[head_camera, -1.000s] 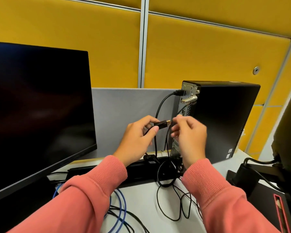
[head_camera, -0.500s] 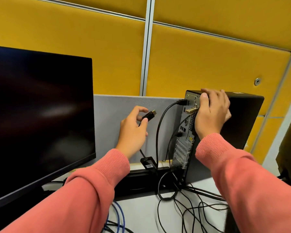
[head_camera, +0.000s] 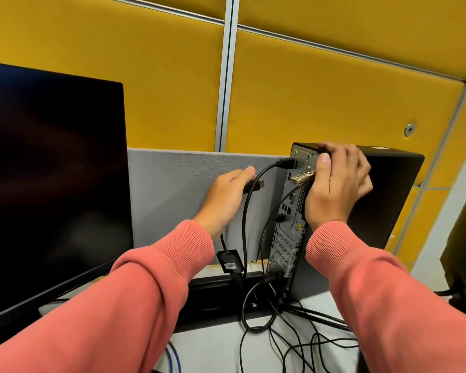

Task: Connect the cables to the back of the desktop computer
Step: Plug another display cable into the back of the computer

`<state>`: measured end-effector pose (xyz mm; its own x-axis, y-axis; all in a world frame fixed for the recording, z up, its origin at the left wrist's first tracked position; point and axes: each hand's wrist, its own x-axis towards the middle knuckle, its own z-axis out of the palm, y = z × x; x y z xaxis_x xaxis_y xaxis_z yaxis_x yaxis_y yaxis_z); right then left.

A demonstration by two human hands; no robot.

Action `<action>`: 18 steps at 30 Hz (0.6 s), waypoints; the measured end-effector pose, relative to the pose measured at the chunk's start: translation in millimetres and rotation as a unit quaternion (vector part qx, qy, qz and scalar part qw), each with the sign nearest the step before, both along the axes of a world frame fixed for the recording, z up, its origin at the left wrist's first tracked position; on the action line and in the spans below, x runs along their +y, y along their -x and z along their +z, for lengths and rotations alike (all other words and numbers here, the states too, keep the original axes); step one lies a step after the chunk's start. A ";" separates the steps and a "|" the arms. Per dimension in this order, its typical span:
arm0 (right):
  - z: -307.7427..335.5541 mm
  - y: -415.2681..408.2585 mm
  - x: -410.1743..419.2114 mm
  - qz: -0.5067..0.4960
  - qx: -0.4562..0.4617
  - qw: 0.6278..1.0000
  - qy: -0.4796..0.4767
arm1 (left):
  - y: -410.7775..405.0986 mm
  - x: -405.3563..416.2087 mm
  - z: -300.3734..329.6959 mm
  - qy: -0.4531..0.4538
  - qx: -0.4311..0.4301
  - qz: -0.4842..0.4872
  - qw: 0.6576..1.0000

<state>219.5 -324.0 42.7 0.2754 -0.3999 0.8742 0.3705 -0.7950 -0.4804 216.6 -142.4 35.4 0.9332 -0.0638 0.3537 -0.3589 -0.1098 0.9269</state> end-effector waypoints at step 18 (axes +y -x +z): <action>-1.1 -1.6 1.8 -0.004 0.001 1.000 0.003 | 28.8 -5.0 -23.4 -0.026 -0.216 0.040 0.975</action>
<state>221.1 -322.2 41.6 0.2741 -0.3974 0.8757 0.3623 -0.8008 -0.4769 187.8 -147.4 11.9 0.7000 -0.0252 0.7137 -0.7034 -0.1971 0.6829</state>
